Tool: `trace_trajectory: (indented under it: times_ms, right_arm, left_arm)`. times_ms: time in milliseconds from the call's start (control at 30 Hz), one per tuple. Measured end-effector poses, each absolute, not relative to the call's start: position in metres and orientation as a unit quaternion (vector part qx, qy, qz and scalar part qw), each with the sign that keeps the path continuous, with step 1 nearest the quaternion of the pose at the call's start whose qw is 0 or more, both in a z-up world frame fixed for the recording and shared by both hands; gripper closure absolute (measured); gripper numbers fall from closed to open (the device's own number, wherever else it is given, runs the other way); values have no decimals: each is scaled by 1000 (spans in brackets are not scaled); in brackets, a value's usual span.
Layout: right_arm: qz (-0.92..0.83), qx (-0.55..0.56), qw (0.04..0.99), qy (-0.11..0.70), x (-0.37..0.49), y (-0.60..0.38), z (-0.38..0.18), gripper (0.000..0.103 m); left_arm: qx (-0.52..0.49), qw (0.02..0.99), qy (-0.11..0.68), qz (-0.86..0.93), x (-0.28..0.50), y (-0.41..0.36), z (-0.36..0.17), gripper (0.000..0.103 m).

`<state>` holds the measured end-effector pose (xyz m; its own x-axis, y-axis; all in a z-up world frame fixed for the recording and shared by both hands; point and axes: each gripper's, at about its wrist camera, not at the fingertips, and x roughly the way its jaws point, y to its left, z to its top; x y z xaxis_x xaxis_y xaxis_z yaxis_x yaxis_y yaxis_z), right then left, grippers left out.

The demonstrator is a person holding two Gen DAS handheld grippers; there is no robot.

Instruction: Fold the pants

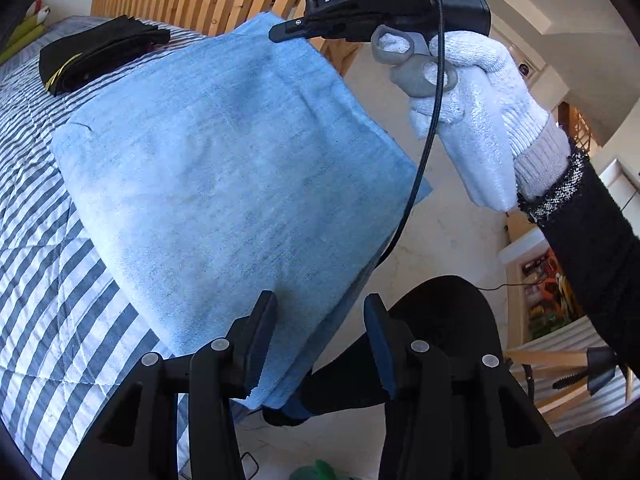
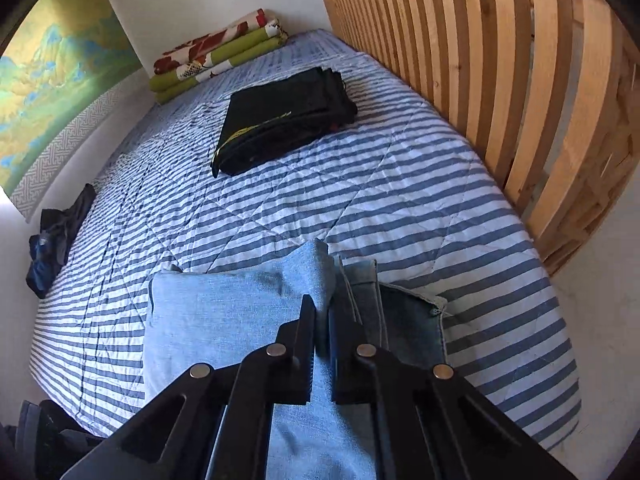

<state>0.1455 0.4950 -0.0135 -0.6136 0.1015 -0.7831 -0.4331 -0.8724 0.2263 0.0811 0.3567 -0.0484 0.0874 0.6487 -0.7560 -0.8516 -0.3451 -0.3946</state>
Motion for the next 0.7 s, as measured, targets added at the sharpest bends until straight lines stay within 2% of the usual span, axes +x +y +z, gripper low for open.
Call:
trace_trajectory:
  times_ms: [133, 333, 400, 467, 533, 567, 600, 700]
  right_arm:
    - [880, -406, 194, 152, 149, 501, -2, 99]
    - [842, -443, 204, 230, 145, 555, -69, 99]
    - [844, -454, 202, 203, 138, 549, -82, 99]
    - [848, -459, 209, 161, 135, 538, -78, 98]
    - [849, -455, 209, 169, 142, 539, -67, 96]
    - [849, -449, 211, 182, 149, 542, -59, 89]
    - [850, -438, 229, 184, 157, 545, -49, 86]
    - [860, -400, 256, 189, 187, 542, -18, 84]
  left_arm:
    - [-467, 569, 115, 667, 81, 371, -49, 55]
    - [-473, 577, 117, 655, 76, 379, -44, 55]
    - [-465, 589, 101, 652, 70, 368, -25, 55]
    - [-449, 587, 90, 667, 58, 347, -6, 54]
    - [-440, 569, 86, 690, 37, 326, 2, 54]
    - [-442, 557, 83, 698, 27, 319, 2, 54]
    - [-447, 547, 77, 704, 20, 313, 0, 55]
    - [-460, 548, 63, 696, 15, 315, -13, 55]
